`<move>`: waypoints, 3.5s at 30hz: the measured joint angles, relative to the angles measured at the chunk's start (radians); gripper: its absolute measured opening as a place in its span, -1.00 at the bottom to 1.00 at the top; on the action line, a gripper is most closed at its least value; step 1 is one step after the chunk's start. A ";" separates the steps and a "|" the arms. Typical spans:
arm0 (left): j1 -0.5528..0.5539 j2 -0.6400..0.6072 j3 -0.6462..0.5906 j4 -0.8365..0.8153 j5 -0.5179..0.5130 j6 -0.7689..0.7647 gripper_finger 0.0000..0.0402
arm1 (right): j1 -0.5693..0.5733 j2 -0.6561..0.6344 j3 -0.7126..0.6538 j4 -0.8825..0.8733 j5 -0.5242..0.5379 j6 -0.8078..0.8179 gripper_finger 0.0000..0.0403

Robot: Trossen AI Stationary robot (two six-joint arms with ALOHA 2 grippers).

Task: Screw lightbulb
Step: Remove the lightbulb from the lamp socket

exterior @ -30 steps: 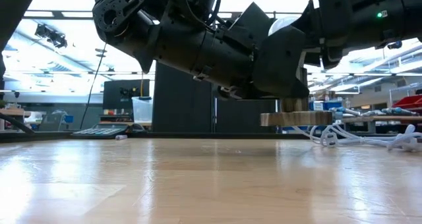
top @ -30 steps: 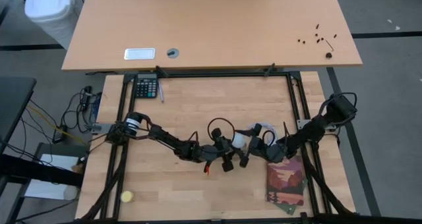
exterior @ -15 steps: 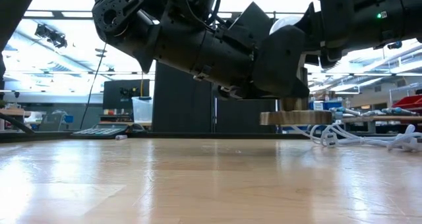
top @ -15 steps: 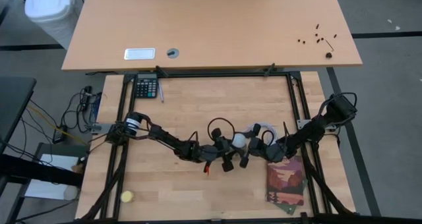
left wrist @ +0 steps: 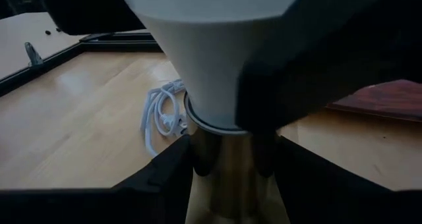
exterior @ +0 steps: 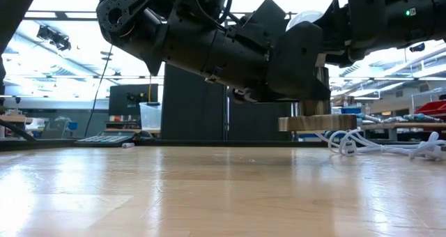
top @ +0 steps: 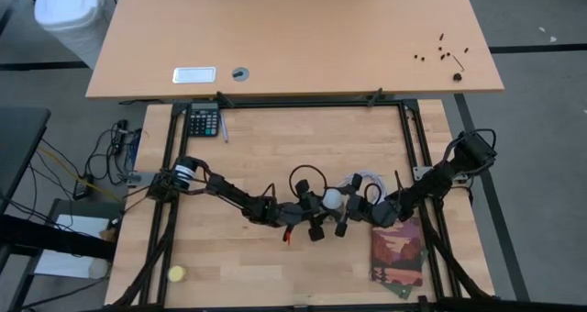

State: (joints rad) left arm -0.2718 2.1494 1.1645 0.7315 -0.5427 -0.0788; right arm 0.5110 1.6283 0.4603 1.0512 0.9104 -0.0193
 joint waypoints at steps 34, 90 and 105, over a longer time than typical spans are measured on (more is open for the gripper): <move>0.005 0.000 0.000 0.000 0.546 0.097 -0.05 | -0.224 -0.046 -0.046 -0.013 -1.170 0.144 0.27; -0.003 0.002 -0.004 -0.079 -0.033 -0.085 -0.05 | 0.058 0.091 0.128 -0.254 0.174 0.314 0.62; -0.015 0.002 -0.004 -0.076 -0.032 -0.035 -0.05 | 0.039 0.121 0.128 -0.198 0.197 0.276 0.45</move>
State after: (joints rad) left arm -0.2870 2.1509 1.1606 0.6551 -0.5747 -0.1140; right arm 0.5495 1.7496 0.5884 0.8533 1.1072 0.2564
